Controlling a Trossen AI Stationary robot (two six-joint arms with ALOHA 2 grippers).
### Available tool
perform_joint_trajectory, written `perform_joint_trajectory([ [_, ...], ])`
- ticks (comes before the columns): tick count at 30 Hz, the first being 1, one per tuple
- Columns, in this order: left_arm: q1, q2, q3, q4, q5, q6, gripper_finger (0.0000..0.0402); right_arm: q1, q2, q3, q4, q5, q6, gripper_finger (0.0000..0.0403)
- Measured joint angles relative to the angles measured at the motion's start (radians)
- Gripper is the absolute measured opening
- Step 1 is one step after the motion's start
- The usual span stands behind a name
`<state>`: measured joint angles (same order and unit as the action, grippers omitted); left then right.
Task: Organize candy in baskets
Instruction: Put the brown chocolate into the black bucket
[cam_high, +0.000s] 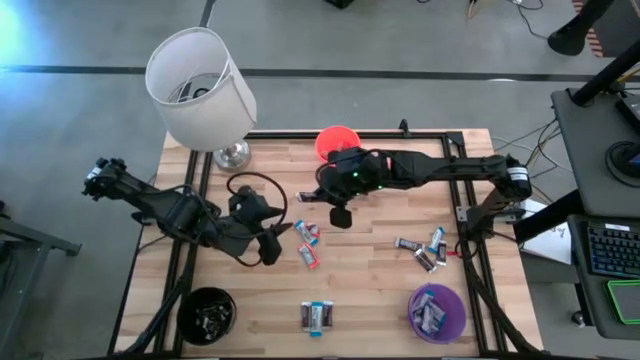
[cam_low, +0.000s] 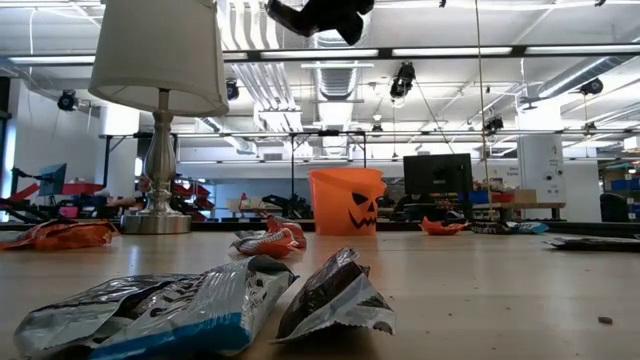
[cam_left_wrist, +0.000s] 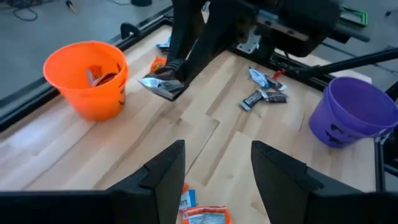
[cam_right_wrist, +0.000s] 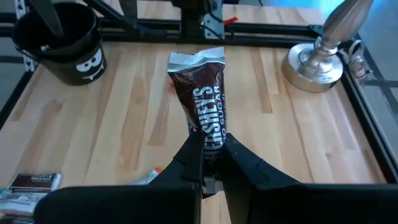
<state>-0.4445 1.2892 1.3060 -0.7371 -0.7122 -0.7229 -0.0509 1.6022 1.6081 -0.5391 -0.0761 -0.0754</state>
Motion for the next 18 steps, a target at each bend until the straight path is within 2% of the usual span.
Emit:
perform_joint_trajectory([
  [6, 0.054, 0.006, -0.004, 0.002, 0.066, 0.013, 0.0166, 0.011, -0.005, 0.000, 0.020, -0.002, 0.007, 0.0023],
  [12, 0.110, 0.011, -0.005, 0.005, 0.070, 0.016, 0.0166, 0.021, -0.003, 0.000, 0.049, -0.002, 0.020, 0.0023],
  [18, 0.139, 0.011, -0.005, 0.054, 0.075, 0.102, 0.0166, 0.021, 0.001, 0.000, 0.061, -0.002, 0.024, 0.0023],
])
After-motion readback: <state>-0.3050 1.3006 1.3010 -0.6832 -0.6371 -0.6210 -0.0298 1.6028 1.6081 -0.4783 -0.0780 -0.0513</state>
